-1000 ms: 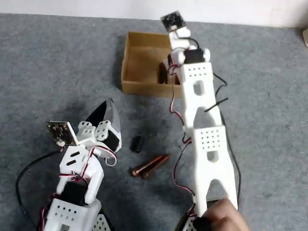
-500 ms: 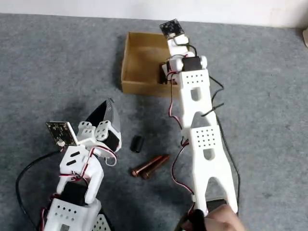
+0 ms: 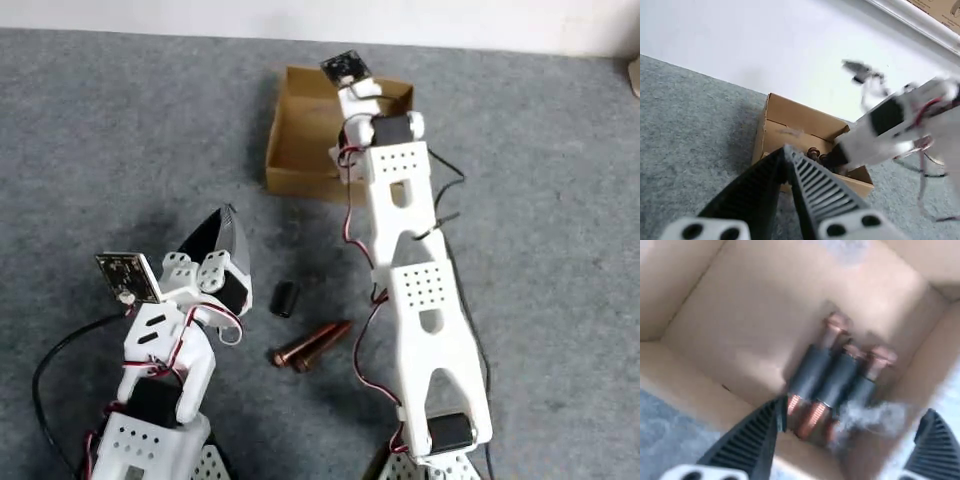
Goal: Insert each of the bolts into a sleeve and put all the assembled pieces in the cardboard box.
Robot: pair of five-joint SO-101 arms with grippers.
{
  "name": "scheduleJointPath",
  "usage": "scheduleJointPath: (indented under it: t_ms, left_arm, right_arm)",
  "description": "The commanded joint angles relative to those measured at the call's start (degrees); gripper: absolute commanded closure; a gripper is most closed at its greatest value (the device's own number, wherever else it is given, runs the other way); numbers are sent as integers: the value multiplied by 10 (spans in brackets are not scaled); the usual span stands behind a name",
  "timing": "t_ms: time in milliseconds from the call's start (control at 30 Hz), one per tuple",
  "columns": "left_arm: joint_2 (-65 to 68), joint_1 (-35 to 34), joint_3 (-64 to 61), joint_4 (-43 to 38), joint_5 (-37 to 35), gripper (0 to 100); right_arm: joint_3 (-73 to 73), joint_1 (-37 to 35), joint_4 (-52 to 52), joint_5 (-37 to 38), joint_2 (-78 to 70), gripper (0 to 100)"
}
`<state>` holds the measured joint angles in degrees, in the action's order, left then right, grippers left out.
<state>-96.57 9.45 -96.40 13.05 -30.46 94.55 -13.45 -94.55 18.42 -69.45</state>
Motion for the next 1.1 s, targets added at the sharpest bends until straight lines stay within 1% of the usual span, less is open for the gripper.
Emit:
scheduleJointPath:
  t_ms: [0, 67, 200, 333, 433, 500, 667, 733, 800, 900, 967, 1067]
  left_arm:
    - [2, -2, -9, -12, 1, 994]
    - [2, -4, -9, -12, 1, 993]
    - [-1, -21, -7, -12, -2, 993]
    - [4, -59, 6, -11, -12, 993]
    - [4, -66, 7, -10, -25, 993]
    - [4, -66, 7, -10, -24, 993]
    - [4, -67, 8, -9, -24, 993]
    - [4, -67, 9, -9, -24, 993]
    - [4, -67, 9, -9, -24, 993]
    - [4, -67, 9, -9, -24, 993]
    - [4, -67, 9, -9, -24, 993]
    - [4, -67, 9, -9, -24, 993]
  right_arm:
    - [50, 8, -43, -21, 110, 628]
    - [50, 9, -66, -49, 155, 628]
    - [36, 16, -67, -85, 252, 628]
    - [-69, 19, -67, -111, 355, 628]
    - [-218, 15, -67, -142, 460, 628]
    - [-327, 0, -67, -157, 536, 628]
    - [-616, -46, -63, -160, 734, 628]
    - [-729, -60, -41, -160, 811, 628]
    - [-836, -62, 7, -160, 890, 628]
    - [-987, -65, 60, -143, 1003, 628]
    - [-1076, -86, 67, -83, 1059, 628]
    - [-1208, -136, 83, 34, 1119, 628]
